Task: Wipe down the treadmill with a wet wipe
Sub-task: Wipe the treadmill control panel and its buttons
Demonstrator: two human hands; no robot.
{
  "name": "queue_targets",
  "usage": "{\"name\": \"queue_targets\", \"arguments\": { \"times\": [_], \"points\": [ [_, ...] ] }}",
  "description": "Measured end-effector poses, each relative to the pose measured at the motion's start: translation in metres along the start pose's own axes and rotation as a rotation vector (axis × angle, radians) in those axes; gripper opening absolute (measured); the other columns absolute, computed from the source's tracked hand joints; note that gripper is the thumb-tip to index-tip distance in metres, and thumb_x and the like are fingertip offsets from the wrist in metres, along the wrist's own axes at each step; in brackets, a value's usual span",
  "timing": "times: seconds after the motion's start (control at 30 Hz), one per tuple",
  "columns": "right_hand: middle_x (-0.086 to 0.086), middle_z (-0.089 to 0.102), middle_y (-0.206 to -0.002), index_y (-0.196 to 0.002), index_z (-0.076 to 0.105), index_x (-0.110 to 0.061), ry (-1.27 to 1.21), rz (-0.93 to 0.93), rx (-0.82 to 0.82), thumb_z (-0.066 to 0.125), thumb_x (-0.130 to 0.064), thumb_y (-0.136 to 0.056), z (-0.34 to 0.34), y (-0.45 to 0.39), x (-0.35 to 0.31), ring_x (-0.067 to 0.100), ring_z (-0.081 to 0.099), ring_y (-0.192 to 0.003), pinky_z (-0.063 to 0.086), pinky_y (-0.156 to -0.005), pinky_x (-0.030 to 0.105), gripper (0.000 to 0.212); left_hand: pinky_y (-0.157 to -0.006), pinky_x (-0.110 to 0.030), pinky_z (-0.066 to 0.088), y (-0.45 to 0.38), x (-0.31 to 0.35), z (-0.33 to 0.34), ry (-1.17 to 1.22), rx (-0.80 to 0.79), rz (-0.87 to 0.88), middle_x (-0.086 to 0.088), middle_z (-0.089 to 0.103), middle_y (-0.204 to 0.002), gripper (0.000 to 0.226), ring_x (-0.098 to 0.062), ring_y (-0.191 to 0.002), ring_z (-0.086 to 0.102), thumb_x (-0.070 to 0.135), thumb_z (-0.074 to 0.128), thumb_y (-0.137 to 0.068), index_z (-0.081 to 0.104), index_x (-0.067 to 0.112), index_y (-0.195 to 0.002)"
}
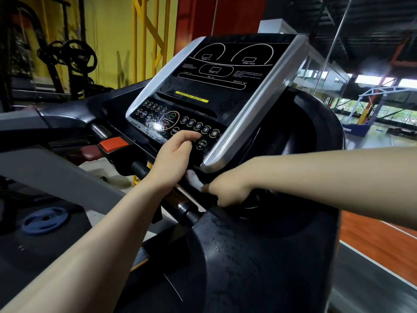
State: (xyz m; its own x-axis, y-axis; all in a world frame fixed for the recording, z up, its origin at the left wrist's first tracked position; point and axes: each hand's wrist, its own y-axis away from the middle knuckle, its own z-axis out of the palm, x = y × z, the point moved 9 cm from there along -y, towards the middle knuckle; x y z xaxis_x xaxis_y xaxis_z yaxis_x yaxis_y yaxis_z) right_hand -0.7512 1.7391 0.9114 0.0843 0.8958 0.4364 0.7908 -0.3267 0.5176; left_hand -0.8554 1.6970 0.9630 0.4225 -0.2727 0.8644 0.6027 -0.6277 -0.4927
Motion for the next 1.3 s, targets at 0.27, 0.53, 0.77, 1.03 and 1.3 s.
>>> {"name": "queue_targets", "arguments": {
  "times": [0.27,0.53,0.77,1.03,1.3],
  "points": [
    [0.011,0.063,-0.078,-0.085,0.067,-0.007,0.200,-0.282,0.368,0.059,-0.017,-0.085,-0.023,0.029,-0.011,0.032,0.058,-0.076,0.046,-0.067,0.031,0.013,-0.056,-0.019,0.038,0.002,0.004,0.001,-0.027,-0.006,0.014,-0.004,0.060,-0.073,0.036,-0.008,-0.065,0.048,0.012,0.041,-0.096,0.069,0.032,-0.107],
    [0.004,0.064,-0.087,-0.079,0.067,-0.008,0.101,-0.334,0.249,0.060,-0.017,-0.081,0.007,0.074,0.009,0.023,0.057,-0.078,0.047,-0.068,0.033,0.012,-0.043,-0.020,0.027,0.004,0.005,0.001,-0.034,-0.008,-0.021,0.014,0.036,-0.042,0.035,-0.005,-0.041,0.032,0.013,0.039,-0.098,0.068,0.031,-0.105],
    [-0.005,0.047,-0.068,-0.097,0.048,-0.022,0.030,0.090,0.209,0.054,-0.001,-0.079,-0.011,0.064,0.056,0.020,0.052,-0.062,0.045,-0.053,0.034,0.028,-0.051,-0.026,0.029,0.005,0.010,0.001,-0.053,0.004,-0.018,0.019,0.046,-0.043,0.035,-0.001,-0.042,0.039,0.009,0.039,-0.097,0.070,0.024,-0.106],
    [0.005,0.067,-0.108,-0.119,0.066,-0.017,-0.212,-0.003,-0.099,0.042,0.002,-0.081,0.027,0.049,0.037,0.021,0.057,-0.090,0.046,-0.072,0.027,0.049,-0.043,-0.020,0.027,0.003,0.006,0.002,-0.041,-0.009,-0.017,0.014,0.037,-0.043,0.036,-0.006,-0.041,0.032,0.011,0.039,-0.097,0.070,0.029,-0.101],
    [-0.003,0.044,-0.147,-0.142,0.041,-0.030,0.240,0.030,-0.133,0.039,-0.021,-0.081,0.038,0.038,0.046,0.024,0.042,-0.133,0.035,-0.109,0.039,0.062,-0.047,-0.016,0.031,0.004,0.009,0.003,-0.055,-0.018,0.003,0.016,0.050,-0.048,0.036,-0.001,-0.044,0.039,0.009,0.038,-0.097,0.070,0.026,-0.104]
  ]
}}
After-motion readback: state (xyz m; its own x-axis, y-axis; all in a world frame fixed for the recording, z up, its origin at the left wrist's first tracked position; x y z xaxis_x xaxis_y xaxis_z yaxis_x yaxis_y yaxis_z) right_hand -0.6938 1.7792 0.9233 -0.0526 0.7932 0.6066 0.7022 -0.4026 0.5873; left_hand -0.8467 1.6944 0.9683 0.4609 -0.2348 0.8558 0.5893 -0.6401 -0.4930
